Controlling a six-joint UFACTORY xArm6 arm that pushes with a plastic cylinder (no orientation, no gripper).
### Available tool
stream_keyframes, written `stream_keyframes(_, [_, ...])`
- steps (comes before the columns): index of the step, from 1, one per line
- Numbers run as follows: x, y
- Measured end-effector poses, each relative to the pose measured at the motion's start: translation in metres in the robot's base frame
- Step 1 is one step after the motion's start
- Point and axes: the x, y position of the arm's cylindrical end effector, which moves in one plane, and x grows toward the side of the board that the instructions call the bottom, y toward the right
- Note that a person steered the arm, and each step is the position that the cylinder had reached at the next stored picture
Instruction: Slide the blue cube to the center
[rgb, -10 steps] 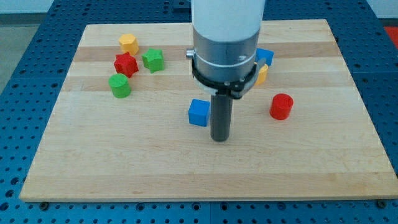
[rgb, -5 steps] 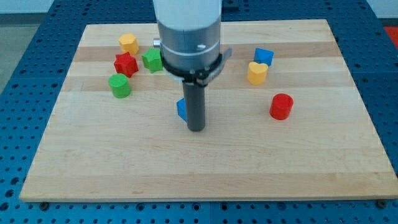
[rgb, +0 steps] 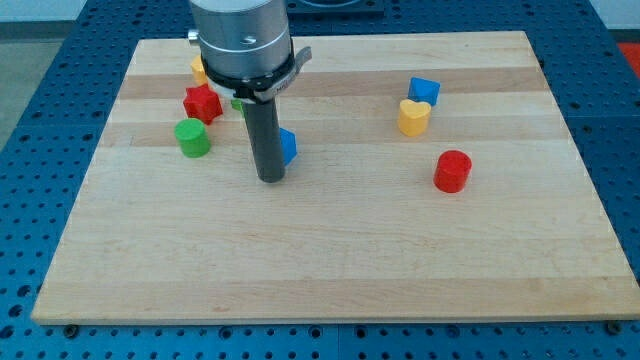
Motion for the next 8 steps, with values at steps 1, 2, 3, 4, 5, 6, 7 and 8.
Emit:
stream_keyframes(1, [-0.023,0.005])
stream_keyframes(2, [-0.045,0.012])
stream_keyframes(3, [-0.050,0.014])
stream_keyframes(4, [-0.049,0.019])
stream_keyframes(5, [-0.048,0.065])
stream_keyframes(6, [-0.067,0.084])
stream_keyframes(7, [-0.107,0.081])
stream_keyframes(8, [-0.135,0.080])
